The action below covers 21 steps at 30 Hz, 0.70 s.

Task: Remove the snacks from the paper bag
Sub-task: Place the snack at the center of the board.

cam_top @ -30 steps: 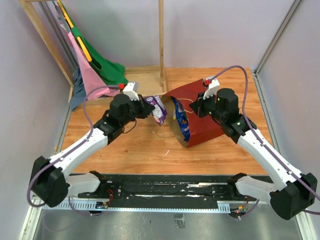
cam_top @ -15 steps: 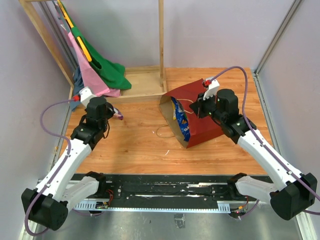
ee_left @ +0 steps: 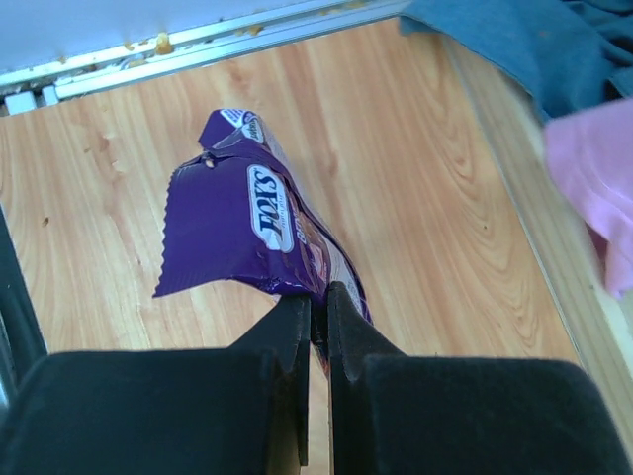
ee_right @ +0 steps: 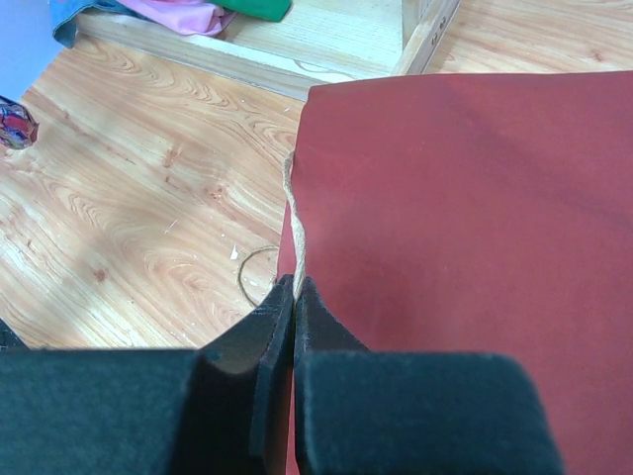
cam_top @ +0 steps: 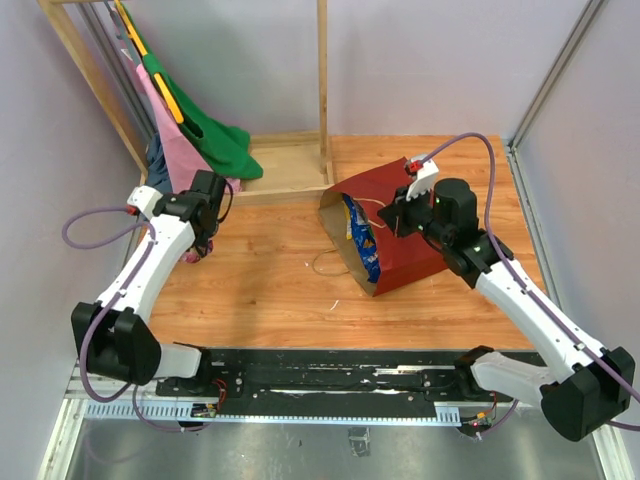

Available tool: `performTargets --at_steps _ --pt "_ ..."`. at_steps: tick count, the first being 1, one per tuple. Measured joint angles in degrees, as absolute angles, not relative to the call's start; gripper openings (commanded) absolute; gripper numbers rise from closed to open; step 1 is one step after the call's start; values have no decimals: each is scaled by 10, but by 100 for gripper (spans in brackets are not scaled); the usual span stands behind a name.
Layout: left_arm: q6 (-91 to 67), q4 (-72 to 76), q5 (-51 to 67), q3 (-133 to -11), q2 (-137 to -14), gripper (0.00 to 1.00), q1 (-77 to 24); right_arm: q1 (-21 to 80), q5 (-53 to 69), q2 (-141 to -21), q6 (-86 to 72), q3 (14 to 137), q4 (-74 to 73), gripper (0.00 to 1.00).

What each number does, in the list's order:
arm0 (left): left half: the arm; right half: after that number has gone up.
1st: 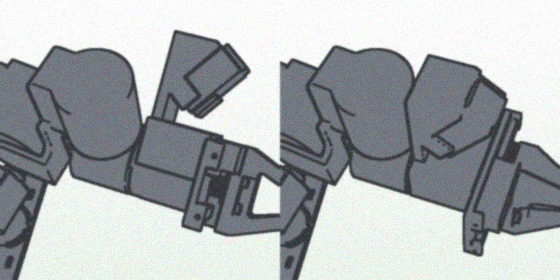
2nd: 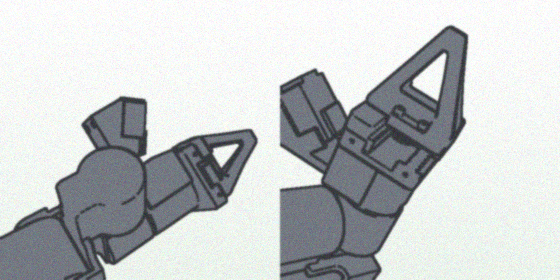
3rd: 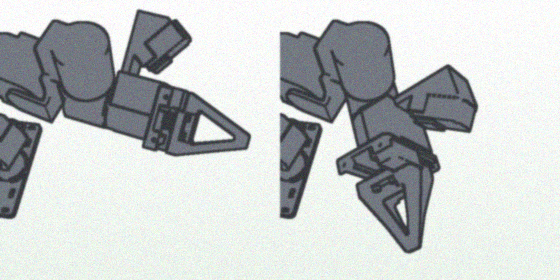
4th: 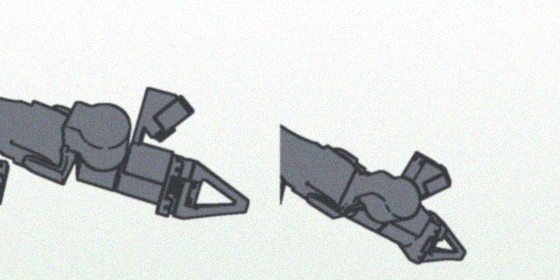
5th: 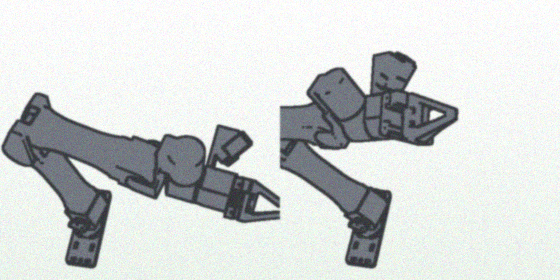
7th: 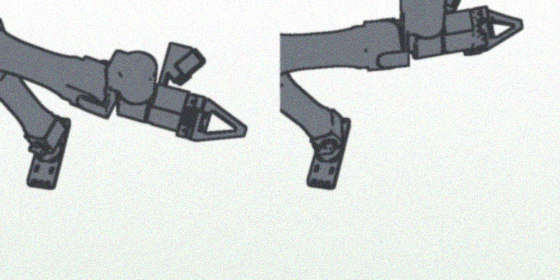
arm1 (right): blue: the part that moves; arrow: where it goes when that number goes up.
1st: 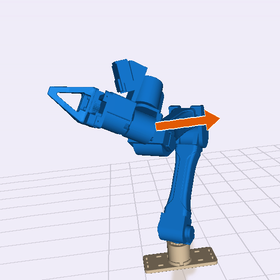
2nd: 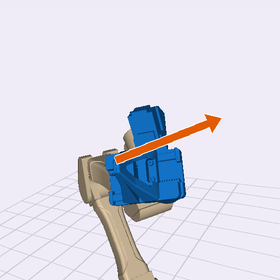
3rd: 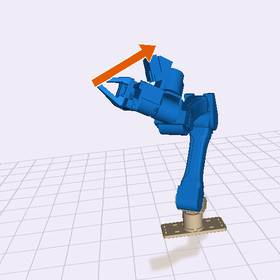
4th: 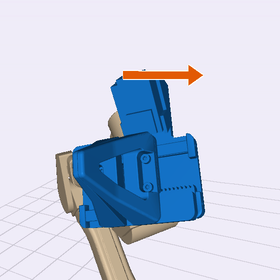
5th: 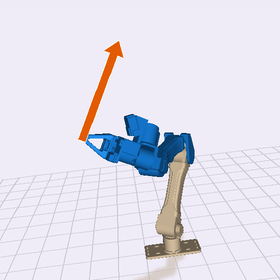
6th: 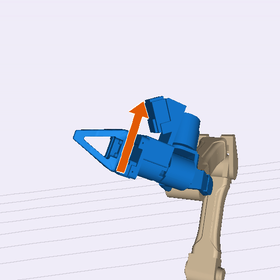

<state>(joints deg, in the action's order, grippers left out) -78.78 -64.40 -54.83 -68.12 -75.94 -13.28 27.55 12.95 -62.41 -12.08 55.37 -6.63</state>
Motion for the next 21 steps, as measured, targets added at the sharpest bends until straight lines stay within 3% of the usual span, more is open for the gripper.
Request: performTargets --at_steps 7,21 --pt "-750 -595 -449 -668 -752 0 -7 276 135 -611 -122 545 -63 1" --pt "-752 -505 -320 -645 -871 1 99 276 145 -607 -129 536 -58 1"
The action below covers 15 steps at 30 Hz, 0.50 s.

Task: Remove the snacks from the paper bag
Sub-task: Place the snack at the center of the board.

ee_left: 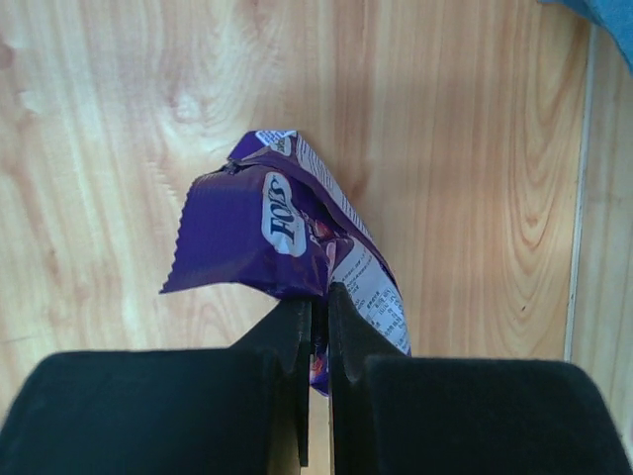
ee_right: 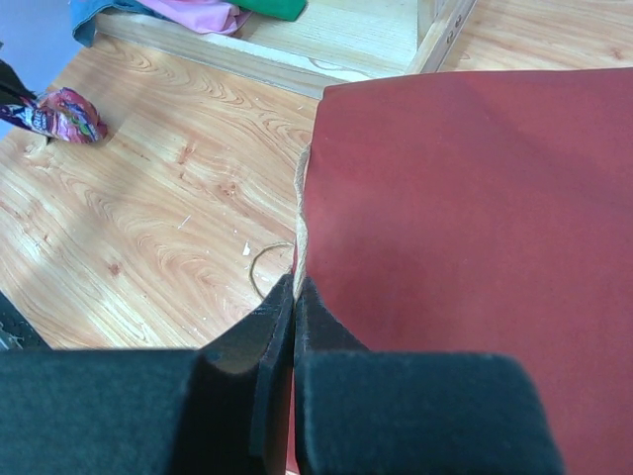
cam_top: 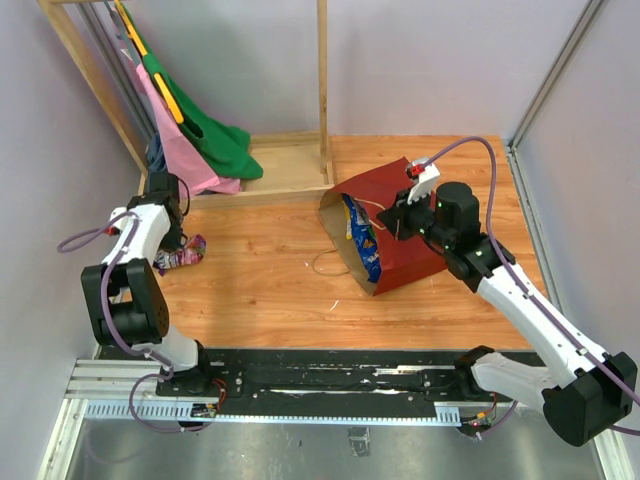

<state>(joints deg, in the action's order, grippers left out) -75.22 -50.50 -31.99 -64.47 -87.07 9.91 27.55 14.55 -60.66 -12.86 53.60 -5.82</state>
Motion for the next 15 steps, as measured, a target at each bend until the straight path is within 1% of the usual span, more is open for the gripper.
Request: performTargets --at_steps 4,7,9,11,12,14,15 --pt "-748 -462 -314 -648 -909 1 117 276 146 -607 -129 536 -58 1" --pt "-746 -446 -316 -670 -943 3 128 276 146 -607 -129 536 -58 1" --pt "-742 -434 -316 -688 -959 8 130 276 146 -608 -129 536 -58 1" --pt "-737 -427 -316 -700 -969 15 130 276 146 -610 -129 536 -58 1" --pt "-733 -426 -317 -707 -974 19 130 276 147 -612 -129 536 -58 1" --pt "-723 -423 -320 -718 -980 42 131 276 149 -617 -129 536 -58 1" --pt "-716 -421 -322 -724 -982 57 131 276 150 -619 -129 536 -58 1"
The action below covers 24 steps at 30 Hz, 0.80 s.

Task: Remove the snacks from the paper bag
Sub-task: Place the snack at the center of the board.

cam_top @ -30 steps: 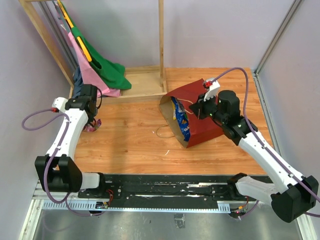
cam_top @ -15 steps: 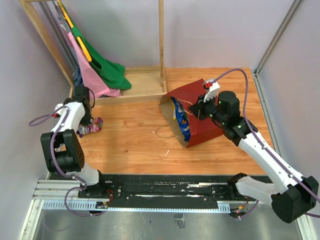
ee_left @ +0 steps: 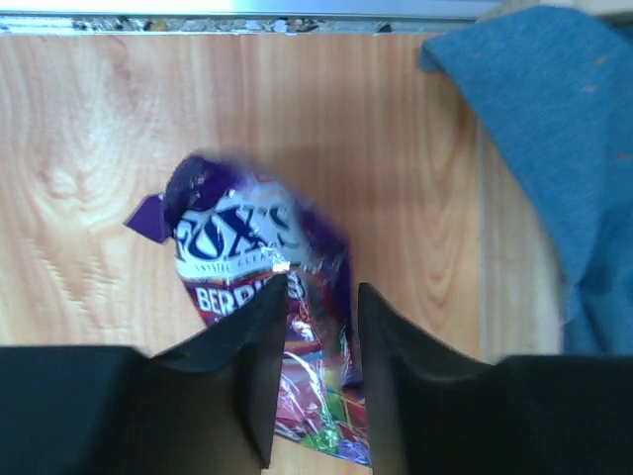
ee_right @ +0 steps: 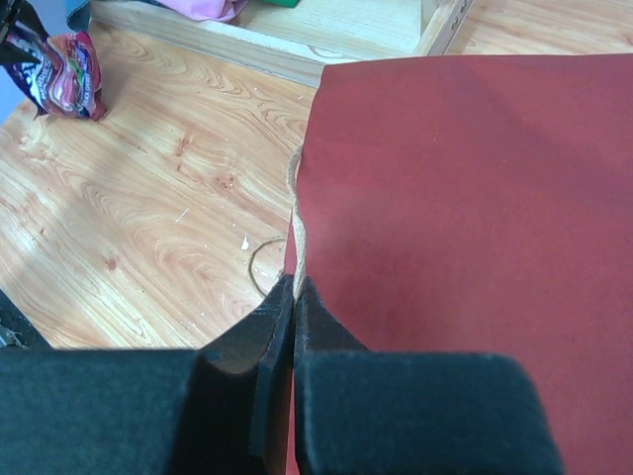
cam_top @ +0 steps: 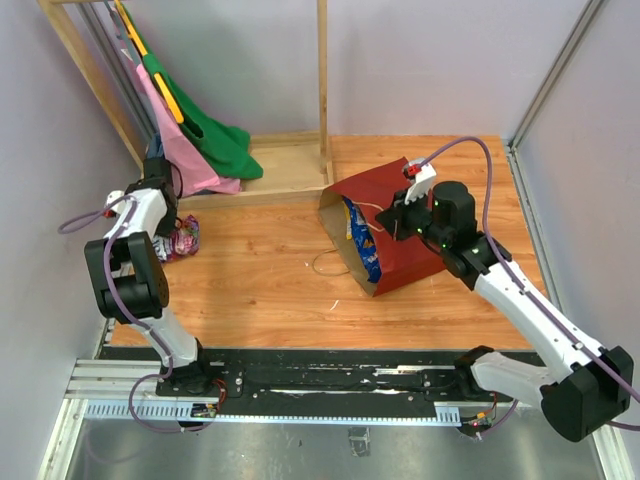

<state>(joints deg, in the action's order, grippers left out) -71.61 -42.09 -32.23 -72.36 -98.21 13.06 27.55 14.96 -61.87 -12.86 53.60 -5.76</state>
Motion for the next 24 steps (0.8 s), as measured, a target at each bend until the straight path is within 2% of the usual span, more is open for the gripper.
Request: performTargets --at_steps 2,3,14,15,16,19,20,24 --pt "-702 -409 -322 -729 -983 88 131 276 150 -623 -129 536 -57 1" --pt "-695 -401 -320 -730 -983 98 133 276 150 -625 -129 536 -57 1" --pt "-609 -295 -276 -697 -921 98 153 276 152 -638 -128 536 -52 1" --pt "-604 -290 -271 -693 -909 92 153 276 154 -641 -129 536 -50 1" --pt "-597 -271 -263 -680 -891 82 153 276 155 -643 -129 536 -48 1" --pt "-580 -203 -236 -596 -815 13 152 276 161 -651 -129 536 -46 1" --pt "-562 -157 -221 -540 -779 3 153 276 163 -652 -129 536 -45 1" --pt "-545 -82 -186 -433 -741 1 153 276 168 -656 -129 536 -44 1"
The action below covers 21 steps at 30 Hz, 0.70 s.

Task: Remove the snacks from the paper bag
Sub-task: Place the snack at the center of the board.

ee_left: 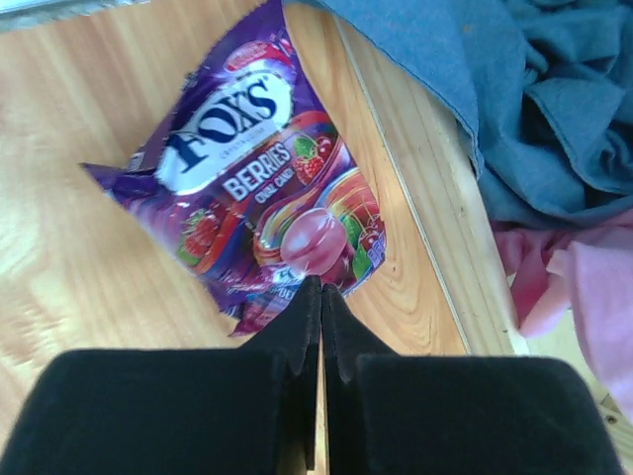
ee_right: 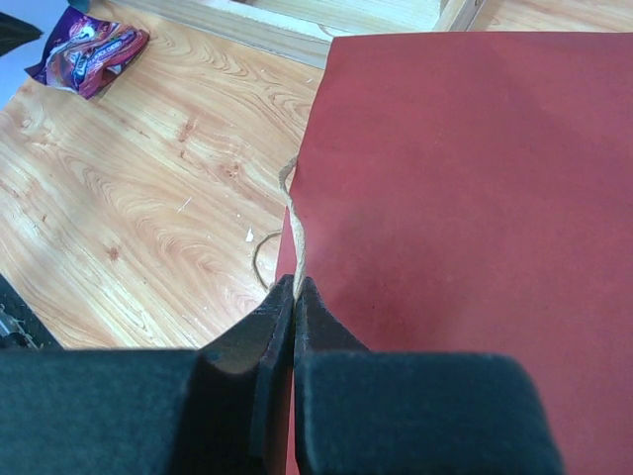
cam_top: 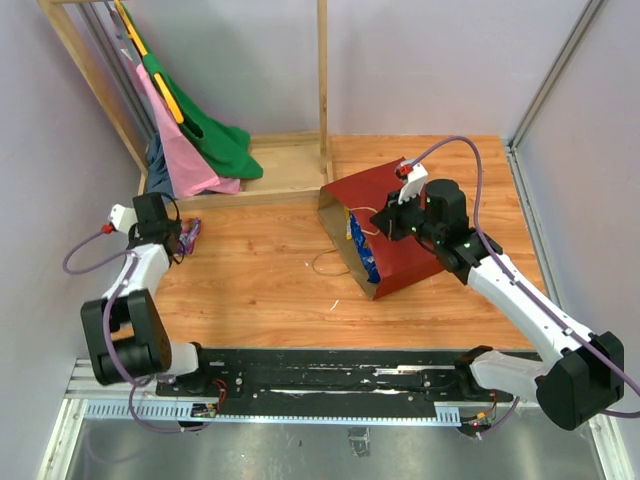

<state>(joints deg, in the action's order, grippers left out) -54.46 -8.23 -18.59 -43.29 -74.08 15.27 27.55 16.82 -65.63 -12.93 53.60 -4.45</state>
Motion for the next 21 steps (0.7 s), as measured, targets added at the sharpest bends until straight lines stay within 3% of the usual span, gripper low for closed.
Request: performTargets --at_steps 10,21 --pt "-578 -34 -166 -501 -937 0 153 276 175 -658 -130 536 -46 1" --pt "-668 -28 -160 -432 -895 1 153 276 176 -658 -130 536 -46 1"
